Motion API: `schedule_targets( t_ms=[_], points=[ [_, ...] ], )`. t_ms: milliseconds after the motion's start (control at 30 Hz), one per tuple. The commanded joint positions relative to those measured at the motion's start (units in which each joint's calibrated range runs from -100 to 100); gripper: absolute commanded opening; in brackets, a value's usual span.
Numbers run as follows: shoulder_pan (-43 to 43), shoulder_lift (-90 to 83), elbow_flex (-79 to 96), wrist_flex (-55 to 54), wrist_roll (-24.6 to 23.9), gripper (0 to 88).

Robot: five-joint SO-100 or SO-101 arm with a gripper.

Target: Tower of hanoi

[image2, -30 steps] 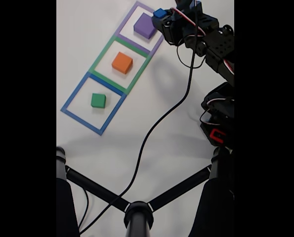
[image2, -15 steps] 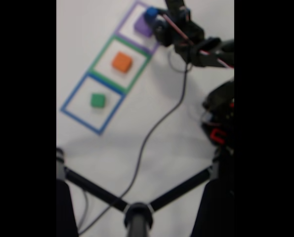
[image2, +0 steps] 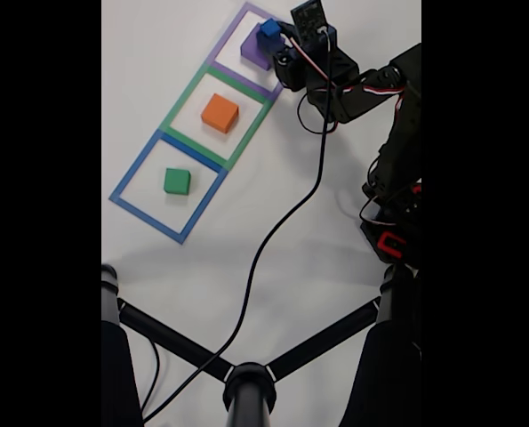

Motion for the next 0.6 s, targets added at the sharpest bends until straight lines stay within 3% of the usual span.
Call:
schedule_targets(
  t_ms=[0,233,567],
  points=[
    [-0.1,0.7,-2.4,-2.9,0.0,4.4],
    [-0.3,2.4,-2.4,-4.4,0.0,5.9],
    [0.1,3.7,-2.3,-6.3,0.0,19.9]
  ],
)
